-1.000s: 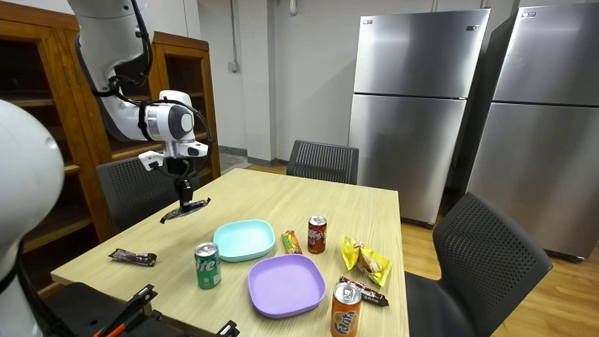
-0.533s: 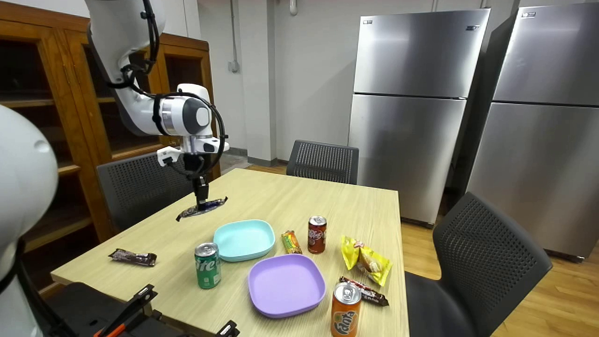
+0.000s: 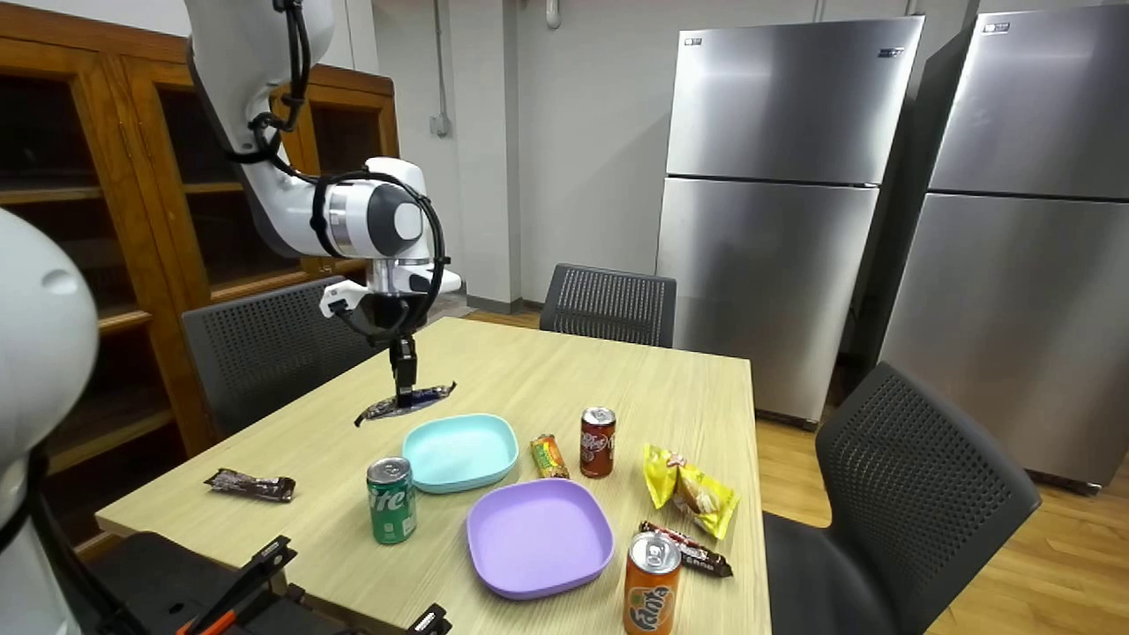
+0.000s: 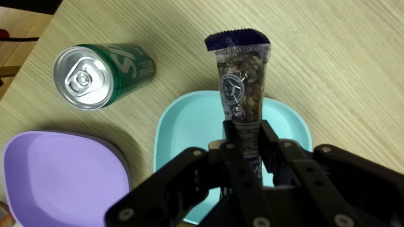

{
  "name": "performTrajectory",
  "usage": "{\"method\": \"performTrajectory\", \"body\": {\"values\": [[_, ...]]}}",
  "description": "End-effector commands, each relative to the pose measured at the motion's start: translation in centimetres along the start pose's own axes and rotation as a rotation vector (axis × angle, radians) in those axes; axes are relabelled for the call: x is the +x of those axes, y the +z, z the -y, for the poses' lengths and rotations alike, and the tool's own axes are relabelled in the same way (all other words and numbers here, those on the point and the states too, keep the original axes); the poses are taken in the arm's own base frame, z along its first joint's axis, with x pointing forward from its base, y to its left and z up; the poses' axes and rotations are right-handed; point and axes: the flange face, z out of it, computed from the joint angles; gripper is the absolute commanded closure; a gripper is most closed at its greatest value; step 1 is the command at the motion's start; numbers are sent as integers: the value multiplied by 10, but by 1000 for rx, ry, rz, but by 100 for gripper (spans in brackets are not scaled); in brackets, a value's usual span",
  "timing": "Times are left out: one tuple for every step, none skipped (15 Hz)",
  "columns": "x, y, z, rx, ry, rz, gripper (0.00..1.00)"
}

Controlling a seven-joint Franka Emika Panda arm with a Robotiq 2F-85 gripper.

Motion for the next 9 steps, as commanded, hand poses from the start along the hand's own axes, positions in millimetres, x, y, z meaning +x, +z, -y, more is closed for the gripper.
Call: {"method": "performTrajectory", "body": {"values": [[7, -6, -31, -16, 62, 3, 95], [14, -3, -39, -27, 70, -4, 95], [20, -1, -46, -39, 79, -2, 95], [26, 2, -54, -50, 91, -2, 95], [33, 5, -62, -60, 101, -7, 95], [39, 7, -71, -68, 109, -9, 95], [44, 9, -79, -77, 117, -10, 95], [49, 11, -86, -87, 126, -11, 95], [54, 14, -93, -97, 128, -16, 95]]}}
